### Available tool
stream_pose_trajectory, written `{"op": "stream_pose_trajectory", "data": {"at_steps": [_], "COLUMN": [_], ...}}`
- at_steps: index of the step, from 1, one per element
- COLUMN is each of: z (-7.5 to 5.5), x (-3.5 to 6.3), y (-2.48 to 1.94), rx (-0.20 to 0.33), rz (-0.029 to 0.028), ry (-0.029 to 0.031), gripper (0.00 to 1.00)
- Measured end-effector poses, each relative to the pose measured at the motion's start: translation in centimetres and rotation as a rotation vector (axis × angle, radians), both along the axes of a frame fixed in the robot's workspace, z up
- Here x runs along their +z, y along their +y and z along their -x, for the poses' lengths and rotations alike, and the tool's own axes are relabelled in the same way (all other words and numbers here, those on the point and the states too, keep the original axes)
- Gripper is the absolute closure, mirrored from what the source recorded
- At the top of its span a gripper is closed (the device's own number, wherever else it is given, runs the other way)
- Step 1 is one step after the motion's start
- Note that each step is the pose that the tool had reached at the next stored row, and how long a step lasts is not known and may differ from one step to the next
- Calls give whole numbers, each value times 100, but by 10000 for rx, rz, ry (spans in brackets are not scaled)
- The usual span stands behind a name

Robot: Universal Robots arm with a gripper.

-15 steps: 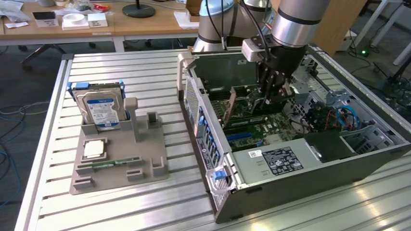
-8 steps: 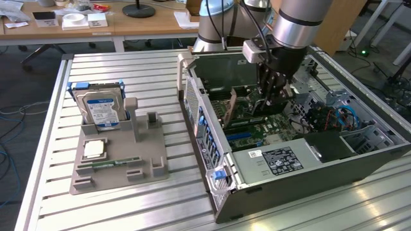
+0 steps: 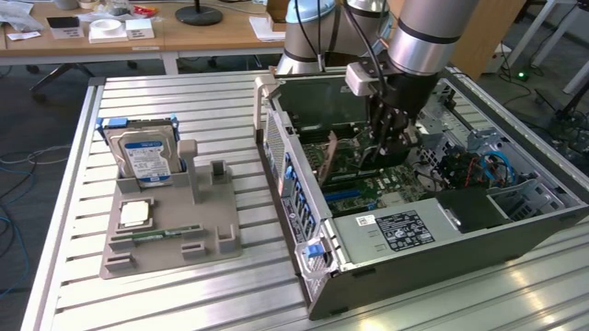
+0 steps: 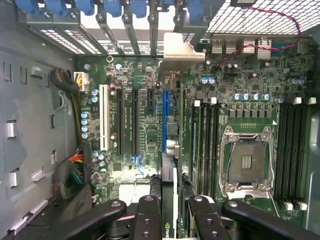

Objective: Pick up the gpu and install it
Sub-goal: 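Insert the gpu into the slot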

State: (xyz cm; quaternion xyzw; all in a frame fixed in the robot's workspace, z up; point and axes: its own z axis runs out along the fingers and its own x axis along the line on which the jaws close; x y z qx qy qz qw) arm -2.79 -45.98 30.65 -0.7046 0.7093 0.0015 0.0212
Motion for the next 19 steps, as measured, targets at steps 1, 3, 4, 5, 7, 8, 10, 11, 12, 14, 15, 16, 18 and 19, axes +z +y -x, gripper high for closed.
{"op": "stream_pose_trajectory", "data": {"at_steps": [1, 3, 4, 5, 7, 8, 10, 11, 12, 14, 15, 16, 18, 19], "z": [1, 5, 10, 12, 13, 13, 19, 22, 27, 39, 46, 48, 49, 53], "x": [-1, -5, -12, -19, -23, -23, -28, -31, -38, -60, -68, -71, -71, -75], "y": [0, -1, -2, -3, -3, -3, -7, -10, -12, -15, -17, -18, -18, -17], "rx": [1, 1, -2, -1, 2, 2, -1, 0, 0, 0, 1, 1, 3, 0], "rz": [-27, -44, -53, -55, -51, -50, -56, -56, -59, -79, -101, -115, -115, -118], "ry": [-2, -3, -3, -3, -1, -1, -3, -3, -3, -3, -2, -2, -2, -3], "gripper": [74, 74, 74, 74, 74, 74, 74, 74, 74, 74, 74, 74, 74, 74]}}
